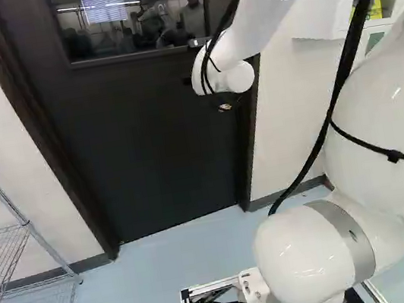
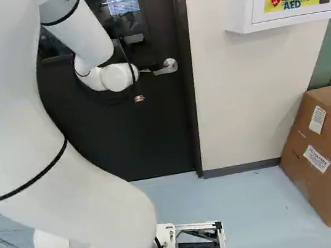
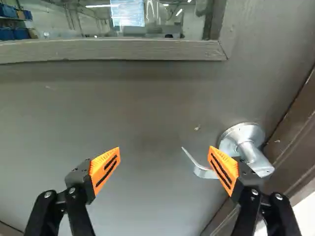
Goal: Open the door and move inside
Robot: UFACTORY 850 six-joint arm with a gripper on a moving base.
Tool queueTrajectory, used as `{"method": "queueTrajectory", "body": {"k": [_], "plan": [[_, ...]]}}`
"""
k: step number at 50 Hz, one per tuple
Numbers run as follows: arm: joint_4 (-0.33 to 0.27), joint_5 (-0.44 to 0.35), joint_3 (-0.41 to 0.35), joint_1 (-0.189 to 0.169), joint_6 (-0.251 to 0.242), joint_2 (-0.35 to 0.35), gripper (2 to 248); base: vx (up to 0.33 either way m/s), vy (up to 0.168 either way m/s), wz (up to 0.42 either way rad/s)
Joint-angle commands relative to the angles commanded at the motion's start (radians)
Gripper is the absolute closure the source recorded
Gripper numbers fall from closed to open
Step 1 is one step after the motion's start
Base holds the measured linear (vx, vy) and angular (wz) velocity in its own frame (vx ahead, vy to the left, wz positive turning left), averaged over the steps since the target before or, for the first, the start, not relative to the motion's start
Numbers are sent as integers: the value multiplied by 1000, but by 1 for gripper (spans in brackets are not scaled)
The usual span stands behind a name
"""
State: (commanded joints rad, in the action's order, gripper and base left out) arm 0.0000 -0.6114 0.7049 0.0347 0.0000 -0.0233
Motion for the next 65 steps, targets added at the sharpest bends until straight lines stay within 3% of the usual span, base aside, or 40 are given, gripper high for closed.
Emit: {"method": "queueTrajectory", "body": {"k": [65], "plan": [[0,0,-20,0,0,126,3,0,0,0]]}}
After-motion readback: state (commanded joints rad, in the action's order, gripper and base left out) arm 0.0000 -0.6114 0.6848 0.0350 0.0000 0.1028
